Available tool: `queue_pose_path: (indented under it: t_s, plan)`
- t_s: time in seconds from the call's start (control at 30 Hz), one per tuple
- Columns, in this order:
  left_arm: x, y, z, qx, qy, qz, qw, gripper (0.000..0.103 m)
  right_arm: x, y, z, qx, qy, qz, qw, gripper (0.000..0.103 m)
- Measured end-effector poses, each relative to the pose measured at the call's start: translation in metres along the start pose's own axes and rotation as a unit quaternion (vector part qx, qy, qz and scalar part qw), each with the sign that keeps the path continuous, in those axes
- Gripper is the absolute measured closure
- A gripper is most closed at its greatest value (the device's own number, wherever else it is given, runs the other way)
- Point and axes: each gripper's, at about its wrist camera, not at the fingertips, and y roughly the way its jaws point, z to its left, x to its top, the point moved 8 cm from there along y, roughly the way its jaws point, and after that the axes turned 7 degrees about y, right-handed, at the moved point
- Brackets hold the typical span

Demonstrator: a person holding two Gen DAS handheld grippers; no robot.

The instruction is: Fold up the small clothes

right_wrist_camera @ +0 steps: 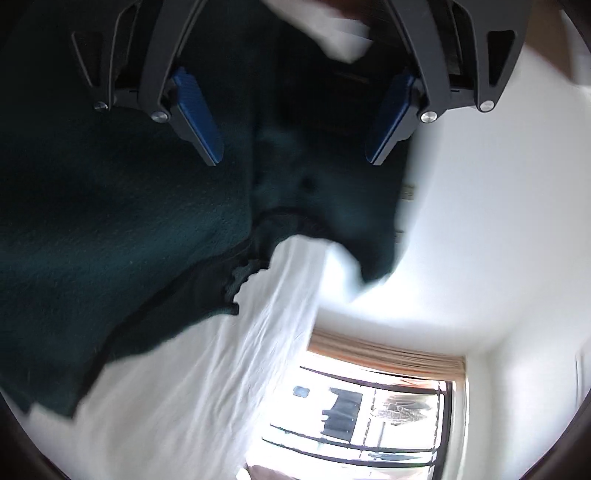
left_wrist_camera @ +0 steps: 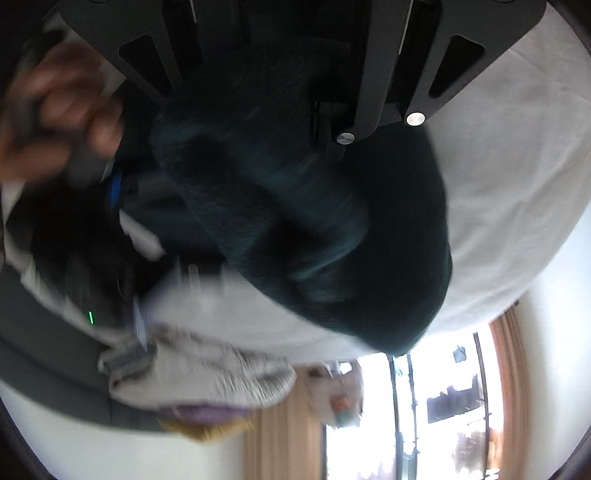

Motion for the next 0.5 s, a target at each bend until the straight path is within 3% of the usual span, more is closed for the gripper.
queue_pose_path:
  t_s: [0.07,0.33,0.43,0.5]
  plan:
    - [-0.025,0.023,-0.014,0.002,0.016,0.025,0.9996,0.096,0.002,0.003,-0.003,0.001,0.005,0.015,1.000,0.027]
    - [-0.018,0.030,-0.026,0.007,0.042,0.013,0.9990,0.096,0.020,0.032,0.004,-0.053,-0.023,0.015,0.998,0.031]
    - [-0.029,0.028,-0.024,0.011,0.050,0.011,0.9986,0.096,0.032,0.041,0.002,-0.092,-0.040,0.024,0.995,0.042]
    - [-0.032,0.027,-0.026,0.012,0.052,0.012,0.9985,0.097,0.038,0.044,0.001,-0.123,-0.057,0.025,0.991,0.056]
